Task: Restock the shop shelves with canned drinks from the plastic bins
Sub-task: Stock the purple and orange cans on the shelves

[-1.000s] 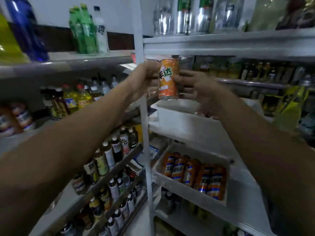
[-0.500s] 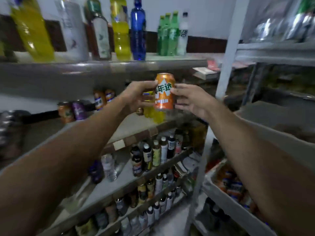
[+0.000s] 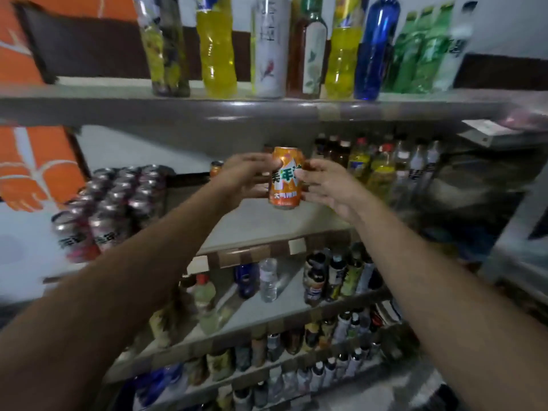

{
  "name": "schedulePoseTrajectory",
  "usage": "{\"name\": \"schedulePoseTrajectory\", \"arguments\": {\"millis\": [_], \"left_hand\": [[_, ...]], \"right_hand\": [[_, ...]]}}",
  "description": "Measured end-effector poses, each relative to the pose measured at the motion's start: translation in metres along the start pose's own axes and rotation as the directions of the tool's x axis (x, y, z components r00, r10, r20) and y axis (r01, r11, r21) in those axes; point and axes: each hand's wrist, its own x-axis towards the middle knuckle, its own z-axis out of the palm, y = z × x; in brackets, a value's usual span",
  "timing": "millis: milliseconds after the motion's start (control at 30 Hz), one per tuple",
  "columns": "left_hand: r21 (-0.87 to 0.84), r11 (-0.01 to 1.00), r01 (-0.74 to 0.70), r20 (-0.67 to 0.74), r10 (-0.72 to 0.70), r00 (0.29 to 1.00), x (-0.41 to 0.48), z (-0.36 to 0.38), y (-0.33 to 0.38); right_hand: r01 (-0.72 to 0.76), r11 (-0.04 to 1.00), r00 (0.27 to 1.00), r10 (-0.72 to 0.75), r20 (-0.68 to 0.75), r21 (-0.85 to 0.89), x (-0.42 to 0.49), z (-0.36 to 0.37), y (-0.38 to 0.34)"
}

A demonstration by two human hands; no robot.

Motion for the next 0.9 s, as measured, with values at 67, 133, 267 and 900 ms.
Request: {"name": "schedulePoseTrajectory", "arguments": {"millis": [67, 133, 267, 900], "left_hand": [[0.024, 1.000, -0.011, -0.025, 0.011, 1.000, -0.003, -0.022, -0.017], [0.023, 1.000, -0.001, -0.047, 0.002, 0.999, -0.002, -0.043, -0.037], [-0.021, 0.999, 0.029, -0.136, -0.032, 0.990, 0.007, -0.079, -0.073], [-0.104, 0.992, 0.064, -0.345, -0.097, 0.933, 0.169, -0.186, -0.163]], "right_hand": [[-0.021, 1.000, 1.000, 0.021, 0.005, -0.020, 0.010, 0.020, 0.014], [-0.044, 0.999, 0.999, 0.044, 0.003, 0.012, 0.023, 0.040, 0.032], [-0.089, 0.995, 0.995, 0.087, 0.042, 0.054, 0.053, 0.076, 0.066], [-0.068, 0.996, 0.998, 0.067, 0.019, 0.058, 0.268, 0.163, 0.158]]}}
